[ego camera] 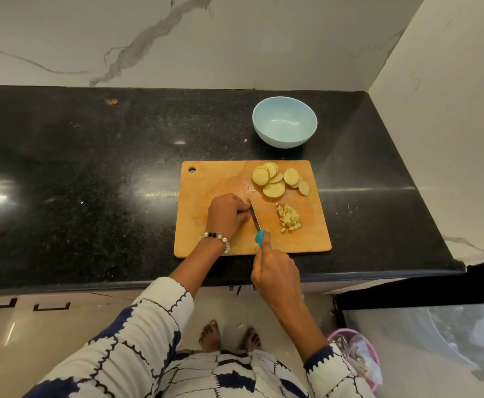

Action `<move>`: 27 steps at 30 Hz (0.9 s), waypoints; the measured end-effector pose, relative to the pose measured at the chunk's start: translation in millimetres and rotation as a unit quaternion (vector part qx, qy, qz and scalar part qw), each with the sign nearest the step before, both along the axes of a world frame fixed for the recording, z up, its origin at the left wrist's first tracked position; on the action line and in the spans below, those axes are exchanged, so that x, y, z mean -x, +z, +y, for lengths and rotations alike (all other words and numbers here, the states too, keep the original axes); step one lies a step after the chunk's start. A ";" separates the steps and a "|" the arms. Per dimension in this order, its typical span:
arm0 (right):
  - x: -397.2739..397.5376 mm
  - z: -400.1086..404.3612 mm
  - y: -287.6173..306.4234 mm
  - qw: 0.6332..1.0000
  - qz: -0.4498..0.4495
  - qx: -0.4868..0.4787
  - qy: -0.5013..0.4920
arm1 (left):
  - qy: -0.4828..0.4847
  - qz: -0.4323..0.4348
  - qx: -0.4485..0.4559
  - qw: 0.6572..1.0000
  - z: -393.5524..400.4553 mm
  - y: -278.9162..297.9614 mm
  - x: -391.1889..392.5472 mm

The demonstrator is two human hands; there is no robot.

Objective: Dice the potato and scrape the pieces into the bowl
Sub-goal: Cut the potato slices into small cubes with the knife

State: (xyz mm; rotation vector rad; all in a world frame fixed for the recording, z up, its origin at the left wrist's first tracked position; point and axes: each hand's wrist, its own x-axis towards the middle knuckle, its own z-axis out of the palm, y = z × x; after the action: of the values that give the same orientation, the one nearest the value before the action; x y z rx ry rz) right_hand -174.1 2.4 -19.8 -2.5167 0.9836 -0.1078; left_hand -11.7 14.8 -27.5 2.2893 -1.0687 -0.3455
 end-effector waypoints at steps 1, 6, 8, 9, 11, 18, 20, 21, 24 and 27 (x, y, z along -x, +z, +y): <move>-4.1 0.3 -1.5 1.000 0.009 0.004 0.002 | 0.005 0.002 0.004 1.000 0.0 -0.6 0.3; -3.9 8.5 -0.4 0.997 0.038 0.064 0.014 | 0.030 -0.009 0.010 0.999 1.2 -2.1 5.8; 9.1 15.9 -3.6 0.994 0.046 0.099 0.016 | 0.036 -0.008 0.015 0.999 1.5 -2.5 7.0; 16.0 20.1 -4.4 0.993 0.042 0.106 0.017 | 0.040 -0.006 0.018 0.999 1.8 -2.0 7.2; 23.3 25.6 -3.6 0.992 0.038 0.117 0.016 | 0.043 -0.004 0.021 0.999 2.3 -0.3 7.1; 10.8 27.3 -3.0 0.986 0.065 0.150 -0.003 | 0.044 0.007 0.026 0.999 2.1 4.0 8.3; 15.6 26.2 -2.4 0.986 0.070 0.153 -0.004 | 0.051 0.012 0.027 0.998 1.5 5.0 9.3; 19.0 25.9 -2.5 0.986 0.069 0.153 -0.002 | 0.055 0.015 0.025 0.998 1.2 5.6 9.9; 27.6 25.6 -0.6 0.989 0.061 0.138 0.002 | 0.068 0.023 0.017 0.997 2.3 6.8 10.2; 26.5 23.5 3.9 0.990 0.034 0.135 -0.017 | 0.064 0.028 0.015 0.997 3.0 6.0 9.5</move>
State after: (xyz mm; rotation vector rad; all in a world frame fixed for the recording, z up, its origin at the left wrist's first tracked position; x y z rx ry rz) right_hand -200.6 25.9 -15.9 -2.7646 1.1049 -0.1789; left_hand -21.2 17.8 -21.5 2.2940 -0.8896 -0.3370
